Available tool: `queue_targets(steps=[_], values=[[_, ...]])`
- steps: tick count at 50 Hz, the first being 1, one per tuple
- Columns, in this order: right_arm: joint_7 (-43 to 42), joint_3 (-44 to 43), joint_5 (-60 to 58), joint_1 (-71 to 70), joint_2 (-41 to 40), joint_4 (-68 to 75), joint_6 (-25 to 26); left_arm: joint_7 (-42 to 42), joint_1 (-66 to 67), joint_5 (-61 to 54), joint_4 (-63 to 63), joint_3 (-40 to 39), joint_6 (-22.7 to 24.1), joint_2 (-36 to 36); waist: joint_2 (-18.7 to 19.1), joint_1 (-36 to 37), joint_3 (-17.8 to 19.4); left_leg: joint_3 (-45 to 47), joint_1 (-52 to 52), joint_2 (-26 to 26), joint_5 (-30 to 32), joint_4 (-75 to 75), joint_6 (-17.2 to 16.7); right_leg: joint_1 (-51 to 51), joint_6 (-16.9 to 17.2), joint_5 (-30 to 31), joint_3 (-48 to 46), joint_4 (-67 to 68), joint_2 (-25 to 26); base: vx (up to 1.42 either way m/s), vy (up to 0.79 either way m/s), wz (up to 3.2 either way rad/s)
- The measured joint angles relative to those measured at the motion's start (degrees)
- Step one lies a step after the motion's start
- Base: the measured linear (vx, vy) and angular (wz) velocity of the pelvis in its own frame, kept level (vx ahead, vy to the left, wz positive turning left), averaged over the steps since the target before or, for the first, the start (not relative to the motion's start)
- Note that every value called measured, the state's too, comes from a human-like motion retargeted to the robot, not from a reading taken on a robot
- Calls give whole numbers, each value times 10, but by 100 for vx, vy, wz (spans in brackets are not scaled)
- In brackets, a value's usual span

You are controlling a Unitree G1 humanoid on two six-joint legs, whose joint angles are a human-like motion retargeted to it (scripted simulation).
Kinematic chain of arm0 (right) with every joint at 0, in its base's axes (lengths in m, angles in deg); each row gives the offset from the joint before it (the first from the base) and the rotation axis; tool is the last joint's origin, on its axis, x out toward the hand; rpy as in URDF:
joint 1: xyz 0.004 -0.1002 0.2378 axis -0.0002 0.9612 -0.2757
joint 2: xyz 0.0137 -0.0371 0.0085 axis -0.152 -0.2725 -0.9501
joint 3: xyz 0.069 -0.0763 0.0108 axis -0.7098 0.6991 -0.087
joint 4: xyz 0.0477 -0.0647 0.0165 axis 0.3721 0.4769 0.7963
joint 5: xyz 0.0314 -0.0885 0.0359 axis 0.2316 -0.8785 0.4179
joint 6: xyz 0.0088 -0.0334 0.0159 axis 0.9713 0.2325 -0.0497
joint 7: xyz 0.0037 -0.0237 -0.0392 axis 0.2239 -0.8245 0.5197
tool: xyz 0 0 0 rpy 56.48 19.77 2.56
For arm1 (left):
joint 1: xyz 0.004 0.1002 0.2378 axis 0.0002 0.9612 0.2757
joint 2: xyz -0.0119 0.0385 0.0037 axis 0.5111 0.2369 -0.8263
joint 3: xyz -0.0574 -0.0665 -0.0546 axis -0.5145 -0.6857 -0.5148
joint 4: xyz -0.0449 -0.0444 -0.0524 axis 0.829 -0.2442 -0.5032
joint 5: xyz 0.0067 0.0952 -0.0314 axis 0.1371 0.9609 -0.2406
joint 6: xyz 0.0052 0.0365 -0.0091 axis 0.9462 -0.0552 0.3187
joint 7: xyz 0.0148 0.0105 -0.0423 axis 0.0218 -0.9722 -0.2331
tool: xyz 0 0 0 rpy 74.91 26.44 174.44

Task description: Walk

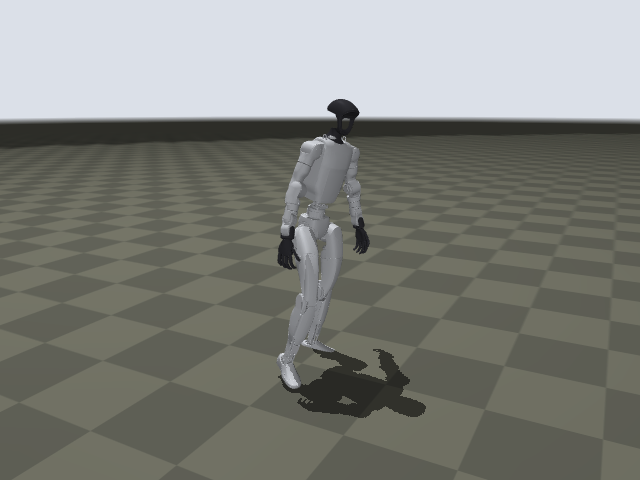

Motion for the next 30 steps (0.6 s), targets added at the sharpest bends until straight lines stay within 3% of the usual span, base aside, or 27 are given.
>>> queue_targets(steps=[5, 15, 23, 30], values=[[-9, 8, -10, 20, -9, -6, -3, -5, 6, 23, -3, 8, 4, 10, -7, 2, -25, 7, 9, -2, 29, -49, -8, 12, 23, 55, -3, -96, 12, 0, 0, 0], [-12, 28, -31, 27, -21, -27, -11, -4, -6, 56, 10, 24, 13, 21, -18, 26, -56, 29, 5, 11, 36, -66, -13, 56, 23, 119, -41, -194, 40, 0, 0, 0], [-18, 38, -34, 17, -13, -44, -17, -1, -13, 58, 31, 31, 19, 14, -28, 39, -58, 45, 16, 14, 28, -66, -9, 96, 23, 124, -55, -235, 58, 0, 0, 0], [-22, 43, -30, 4, -7, -52, -21, 5, -17, 47, 43, 35, 23, 4, -37, 41, -48, 58, 36, 12, 18, -63, -9, 132, 13, 74, -71, -249, 65, 1, -2, -3]])
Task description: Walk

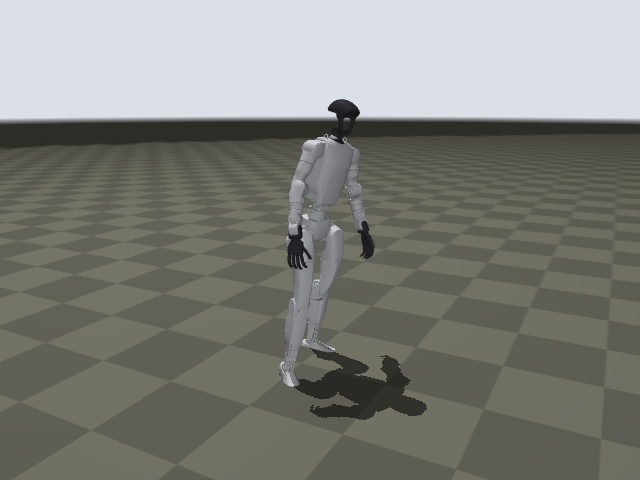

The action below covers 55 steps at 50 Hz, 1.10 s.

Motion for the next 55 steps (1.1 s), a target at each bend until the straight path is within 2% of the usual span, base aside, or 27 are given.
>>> queue_targets(steps=[15, 35, 40, 45, 49, 55], values=[[9, 14, 9, -21, -1, 7, 0, 33, -6, 0, -5, 23, -2, -31, 2, -14, 27, 24, 19, 20, -51, 64, -10, 49, -44, -144, -30, 12, 22, 4, -8, -11], [15, -20, 42, -20, 6, 38, 8, 50, -18, -17, -11, 20, -8, -34, 31, -30, 34, 31, 21, 64, -84, 148, -32, 76, -92, -265, -30, 34, 56, 8, -12, -5], [0, -35, 47, -24, 13, 41, 5, 37, -21, -31, -10, 7, -6, -32, 43, -20, 35, 32, -7, 98, -90, 236, -45, 101, -101, -275, -38, 10, 80, 13, -15, -5], [-18, -44, 53, -31, 23, 46, 1, 23, -23, -45, -3, -2, -1, -29, 62, 6, 39, 19, -73, 164, -87, 390, -58, 136, -118, -277, -51, -31, 118, 14, -15, -5], [-28, -51, 59, -36, 36, 52, 1, 15, -27, -52, 3, -1, 3, -25, 77, 37, 43, -2, -141, 229, -129, 489, -42, 165, -128, -274, -63, -72, 151, 16, -11, -1], [-31, -58, 74, -40, 58, 65, 0, 7, -31, -63, 7, 12, 10, -24, 89, 91, 48, -59, -224, 277, -114, 483, -57, 206, -129, -256, -74, -141, 186, 18, -4, -2]])
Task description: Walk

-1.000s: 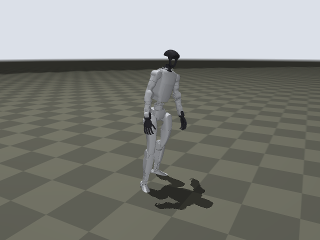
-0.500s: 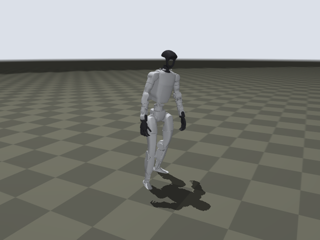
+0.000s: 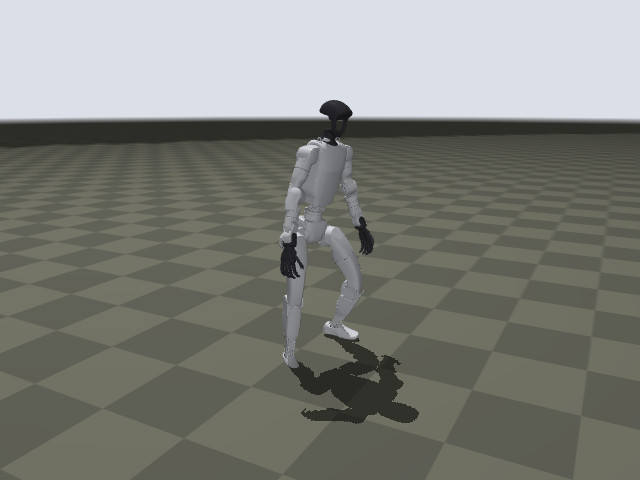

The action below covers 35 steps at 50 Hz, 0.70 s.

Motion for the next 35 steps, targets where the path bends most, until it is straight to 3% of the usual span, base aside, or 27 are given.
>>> queue_targets(steps=[8, 13, 20, 25, 27, 32, 35], values=[[9, 6, 17, -6, 27, 15, -1, 10, -2, -15, -1, 24, 0, -18, -4, 36, -1, -89, -49, -23, 82, -128, -34, 29, 12, 20, -2, -45, 4, 18, 10, -7], [17, 11, 19, -8, 37, 16, 3, 23, 3, -23, -6, 35, -4, -27, -5, 39, -8, -122, -53, -42, 92, -150, -39, 25, 23, 11, 11, -19, -10, 17, 25, -18], [26, 8, 14, -6, 36, 5, 11, 38, 15, -27, -6, 42, -11, -38, -11, 29, -11, -101, -46, -68, 27, -102, -11, -3, 28, -43, 7, 106, -59, 14, 34, -29], [39, 9, 10, -7, 22, -3, 17, 43, 24, -21, -3, 48, -14, -39, -37, -4, -4, -52, -23, -119, -10, -81, 21, -60, 67, 7, 37, 285, -136, 8, 37, -13], [46, 11, 8, -8, 12, -7, 18, 45, 28, -19, -2, 47, -14, -36, -50, -19, -3, -27, -7, -142, -18, -87, 33, -87, 69, 9, 42, 348, -174, 5, 34, -22], [65, 24, 0, -20, -14, -16, 17, 51, 31, -20, -3, 34, -15, -17, -89, -64, -7, 33, 60, -213, 2, -179, 55, -136, 66, -19, 48, 414, -235, 7, 29, -26], [69, 34, -5, -23, -29, -22, 13, 53, 35, -24, -7, 22, -16, -7, -94, -82, -14, 59, 103, -235, 23, -245, 57, -139, 67, -35, 39, 379, -221, 9, 23, -46]])
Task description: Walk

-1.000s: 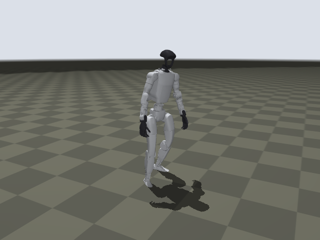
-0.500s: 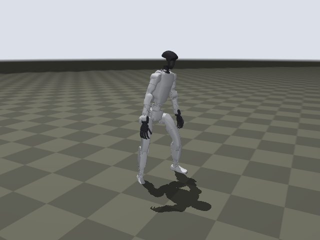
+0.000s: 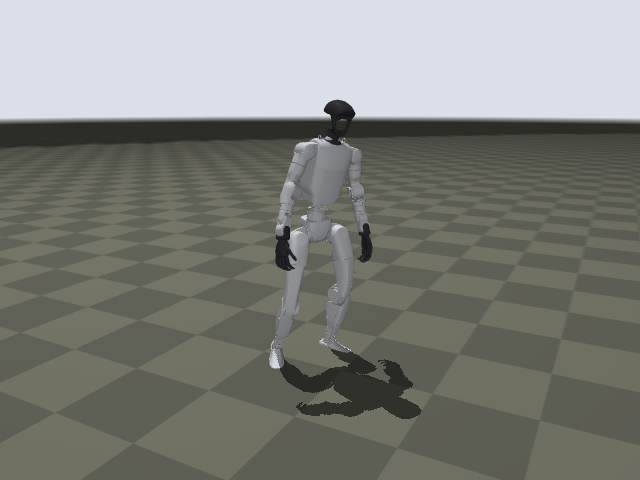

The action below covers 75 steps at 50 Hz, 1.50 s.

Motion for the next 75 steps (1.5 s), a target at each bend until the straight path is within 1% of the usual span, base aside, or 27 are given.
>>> queue_targets(steps=[2, 4, 9, 16, 20, 25, 27, 30, 32, 37, 43, 48, 57, 62, 69, 75], values=[[1, 5, -5, 4, -9, -4, -3, 0, 6, -1, -2, -5, 0, 3, -2, -8, -6, 15, 15, -11, 3, -16, 0, 0, 3, -9, -3, -29, 13, 9, 20, -55], [2, 10, -10, 2, -16, -6, -5, 3, 7, -1, -6, -14, -1, 8, 3, -12, -10, 29, 43, -16, 19, -61, -3, 12, 4, -5, -12, -81, 38, 9, 17, -63], [2, 18, -21, 5, -29, -6, -5, 5, 17, 1, -12, -31, -2, 10, 7, -12, -25, 61, 72, -32, 25, -99, -6, 30, 7, 1, -27, -159, 67, 7, 14, -62], [0, 28, -33, -4, -34, -1, -4, 12, 27, -1, -16, -54, -2, 3, 26, 1, -32, 92, 105, -40, 30, -136, -4, 64, 10, 24, -38, -237, 89, 4, 10, -57], [0, 34, -40, -10, -31, -2, -4, 12, 32, -2, -15, -63, -1, 0, 32, 7, -30, 101, 116, -47, 26, -141, 1, 66, 16, 29, -32, -241, 86, 1, 9, -42], [4, 42, -48, -18, -25, -4, -6, 11, 36, 2, -15, -69, -1, 1, 32, 8, -24, 109, 125, -64, 21, -145, 8, 42, 19, 15, -25, -189, 62, -1, 10, -29], [6, 45, -51, -21, -22, -5, -7, 11, 38, 4, -14, -70, -1, 2, 30, 7, -22, 113, 129, -72, 20, -149, 11, 27, 15, 7, -30, -153, 45, -1, 10, -29], [10, 49, -55, -26, -17, -7, -7, 12, 40, 9, -13, -70, -3, 3, 26, 6, -20, 124, 133, -84, 19, -159, 14, 3, -3, -4, -57, -106, 14, -1, 10, -36], [12, 51, -57, -28, -14, -8, -7, 12, 43, 12, -11, -69, -4, 3, 24, 3, -20, 128, 136, -92, 21, -168, 15, -13, -8, -9, -62, -92, 0, 0, 9, -24], [14, 53, -58, -31, -9, -12, -5, 13, 50, 17, -6, -68, -7, 4, 22, -3, -24, 139, 144, -109, 33, -202, 14, -46, -3, 4, -71, -112, -12, 1, 8, -21], [13, 53, -56, -29, -7, -18, 0, 9, 48, 27, 3, -66, -6, 16, 26, -3, -33, 154, 150, -120, 49, -245, 12, -60, 6, 45, -100, -190, -1, 3, 4, -29], [12, 50, -51, -23, -9, -23, 1, 6, 36, 37, 16, -63, -3, 28, 28, -2, -37, 165, 148, -120, 47, -248, 10, -55, 9, 74, -121, -241, 11, 5, 1, -26], [14, 41, -37, -1, -22, -25, 3, 5, 25, 46, 33, -61, 1, 29, 32, -4, -36, 175, 159, -118, 40, -248, 8, -42, 8, 95, -133, -278, 27, 7, -2, -21], [15, 33, -28, 9, -22, -20, 5, 9, 26, 45, 40, -61, 2, 27, 33, -6, -36, 179, 171, -115, 36, -248, 6, -36, 4, 88, -128, -275, 34, 11, -5, -20], [16, 20, -15, 8, -17, -15, 9, 17, 31, 34, 45, -66, 1, 19, 37, -7, -38, 182, 191, -109, 33, -242, 2, -29, -10, 52, -108, -261, 46, 14, -8, -21], [13, 12, -6, 5, -12, -10, 12, 24, 39, 19, 51, -74, -1, 11, 40, -4, -37, 171, 191, -87, 32, -182, -2, -14, -25, 23, -80, -259, 64, 19, -12, -29]])
